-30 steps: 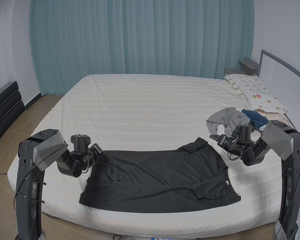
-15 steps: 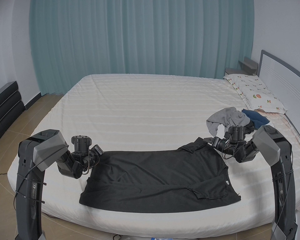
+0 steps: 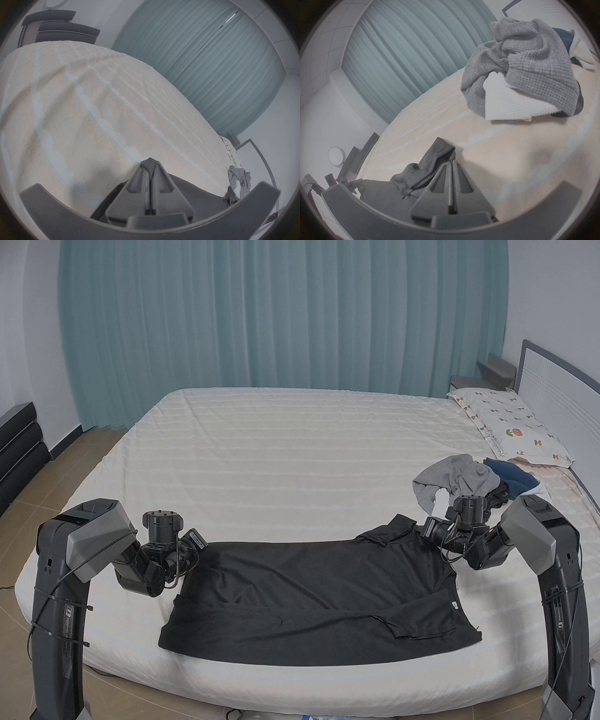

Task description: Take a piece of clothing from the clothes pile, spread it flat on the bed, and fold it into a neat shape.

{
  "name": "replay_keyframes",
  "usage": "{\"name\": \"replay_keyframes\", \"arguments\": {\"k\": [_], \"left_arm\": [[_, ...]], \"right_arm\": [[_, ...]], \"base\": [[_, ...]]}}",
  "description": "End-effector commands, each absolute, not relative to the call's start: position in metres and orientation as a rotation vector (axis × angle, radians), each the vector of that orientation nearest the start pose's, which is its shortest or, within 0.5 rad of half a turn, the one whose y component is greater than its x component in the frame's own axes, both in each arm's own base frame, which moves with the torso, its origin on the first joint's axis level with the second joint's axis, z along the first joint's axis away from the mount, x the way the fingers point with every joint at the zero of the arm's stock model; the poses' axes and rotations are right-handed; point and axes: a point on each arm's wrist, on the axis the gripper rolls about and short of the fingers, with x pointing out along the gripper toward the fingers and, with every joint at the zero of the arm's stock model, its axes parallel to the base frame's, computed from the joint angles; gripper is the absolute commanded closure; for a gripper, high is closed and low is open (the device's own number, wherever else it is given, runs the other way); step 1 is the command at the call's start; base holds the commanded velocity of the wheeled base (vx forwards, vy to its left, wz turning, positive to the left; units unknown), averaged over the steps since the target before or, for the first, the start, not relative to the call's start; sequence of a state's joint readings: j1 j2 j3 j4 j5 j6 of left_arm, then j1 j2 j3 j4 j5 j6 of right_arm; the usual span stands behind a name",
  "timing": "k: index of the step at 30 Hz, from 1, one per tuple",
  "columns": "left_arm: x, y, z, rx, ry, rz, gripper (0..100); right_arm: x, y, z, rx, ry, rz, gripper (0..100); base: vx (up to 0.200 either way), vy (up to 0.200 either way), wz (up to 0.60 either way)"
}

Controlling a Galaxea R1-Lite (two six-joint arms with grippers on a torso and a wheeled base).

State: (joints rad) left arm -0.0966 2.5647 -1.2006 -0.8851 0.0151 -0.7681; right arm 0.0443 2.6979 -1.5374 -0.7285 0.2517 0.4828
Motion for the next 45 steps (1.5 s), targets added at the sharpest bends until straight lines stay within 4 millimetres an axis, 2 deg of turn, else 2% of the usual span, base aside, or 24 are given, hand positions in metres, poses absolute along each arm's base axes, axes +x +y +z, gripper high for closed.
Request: {"name": "replay_keyframes", "arguments": {"k": [1,3,11,14,16,21,23,25,28,35,45], "left_arm": [[0.45,-0.043,-0.04,-0.726,0.487,0.109,100],[0.45,-0.043,-0.039,-0.726,0.485,0.108,100],[0.451,-0.041,-0.024,-0.73,0.445,0.098,100],[0.452,-0.036,-0.015,-0.737,0.403,0.094,100],[0.452,-0.032,-0.013,-0.739,0.392,0.098,100],[0.45,-0.032,-0.014,-0.737,0.394,0.1,100],[0.45,-0.032,-0.013,-0.736,0.393,0.099,100],[0.449,-0.032,-0.014,-0.736,0.393,0.099,100],[0.448,-0.033,-0.015,-0.735,0.388,0.095,100],[0.447,-0.033,-0.015,-0.731,0.391,0.096,100],[0.438,-0.031,-0.004,-0.711,0.392,0.09,100]], "right_arm": [[0.499,0.025,-0.035,0.518,0.478,0.181,100],[0.497,0.025,-0.033,0.518,0.483,0.18,100],[0.495,0.019,-0.002,0.569,0.394,0.18,100],[0.488,0.018,-0.004,0.586,0.416,0.17,100],[0.486,0.011,0.006,0.598,0.364,0.174,100],[0.479,0.006,0.002,0.61,0.383,0.159,100],[0.476,0.006,0.008,0.637,0.36,0.162,100],[0.471,0.008,-0.002,0.638,0.381,0.155,100],[0.471,0.007,0.001,0.645,0.333,0.171,100],[0.463,0.004,-0.004,0.65,0.354,0.16,100],[0.459,0.001,-0.006,0.643,0.359,0.17,100]], "base": [[0.0,0.0,0.0],[0.0,0.0,0.0],[0.0,0.0,0.0],[0.0,0.0,0.0],[0.0,0.0,0.0],[0.0,0.0,0.0],[0.0,0.0,0.0],[0.0,0.0,0.0],[0.0,0.0,0.0],[0.0,0.0,0.0],[0.0,0.0,0.0]]}}
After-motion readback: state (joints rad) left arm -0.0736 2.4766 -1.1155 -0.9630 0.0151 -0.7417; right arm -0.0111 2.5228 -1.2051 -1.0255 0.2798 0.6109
